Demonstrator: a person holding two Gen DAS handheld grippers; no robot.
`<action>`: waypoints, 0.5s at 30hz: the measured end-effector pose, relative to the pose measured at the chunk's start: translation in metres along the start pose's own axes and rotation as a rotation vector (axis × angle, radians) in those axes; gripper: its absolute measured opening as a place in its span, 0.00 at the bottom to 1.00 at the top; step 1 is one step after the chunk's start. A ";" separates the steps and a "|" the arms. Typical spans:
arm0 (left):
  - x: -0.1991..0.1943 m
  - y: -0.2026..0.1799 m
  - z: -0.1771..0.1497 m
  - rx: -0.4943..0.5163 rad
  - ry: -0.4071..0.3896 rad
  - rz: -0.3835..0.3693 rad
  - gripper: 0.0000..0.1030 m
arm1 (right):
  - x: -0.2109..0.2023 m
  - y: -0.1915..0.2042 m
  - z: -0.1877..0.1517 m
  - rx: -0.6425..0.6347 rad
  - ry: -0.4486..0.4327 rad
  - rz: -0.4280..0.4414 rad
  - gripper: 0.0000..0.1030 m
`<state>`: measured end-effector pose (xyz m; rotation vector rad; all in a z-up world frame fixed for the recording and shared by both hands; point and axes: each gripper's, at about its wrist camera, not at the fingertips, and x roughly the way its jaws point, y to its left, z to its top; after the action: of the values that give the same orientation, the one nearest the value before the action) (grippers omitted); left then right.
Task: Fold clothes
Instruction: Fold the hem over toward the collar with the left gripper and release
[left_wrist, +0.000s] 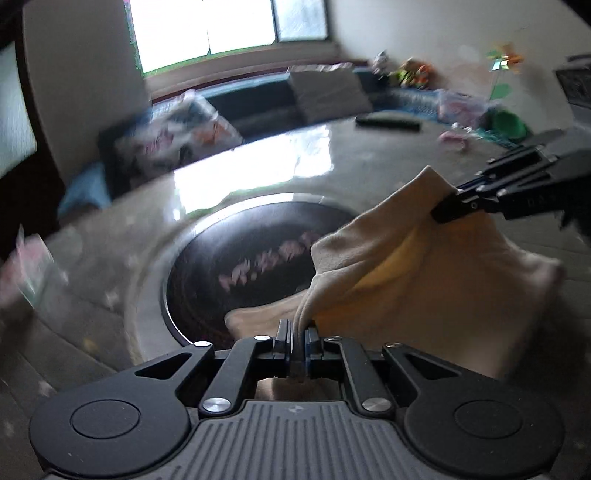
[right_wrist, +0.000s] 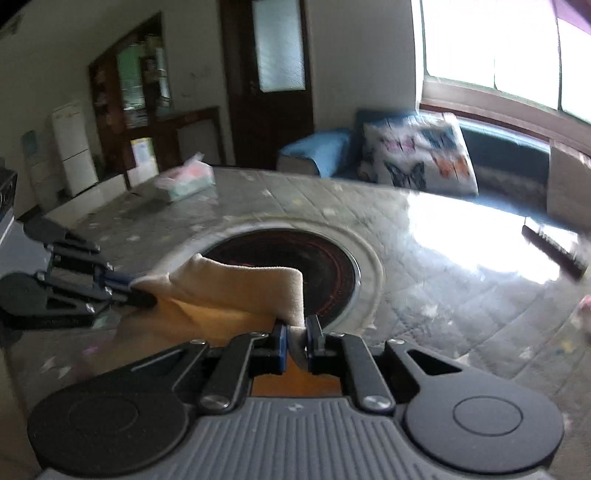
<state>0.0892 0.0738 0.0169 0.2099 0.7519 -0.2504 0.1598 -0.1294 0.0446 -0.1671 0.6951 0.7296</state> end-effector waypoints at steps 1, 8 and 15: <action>0.008 0.003 0.000 -0.008 0.007 0.012 0.12 | 0.010 -0.003 -0.004 0.009 0.009 -0.013 0.10; 0.011 0.012 -0.003 -0.032 -0.004 0.050 0.26 | 0.033 -0.020 -0.013 0.071 0.044 -0.044 0.23; 0.007 0.018 0.003 -0.066 -0.023 0.094 0.28 | -0.010 -0.023 -0.018 0.073 -0.021 -0.072 0.26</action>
<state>0.1014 0.0893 0.0156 0.1794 0.7248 -0.1388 0.1604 -0.1586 0.0354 -0.1166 0.6910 0.6348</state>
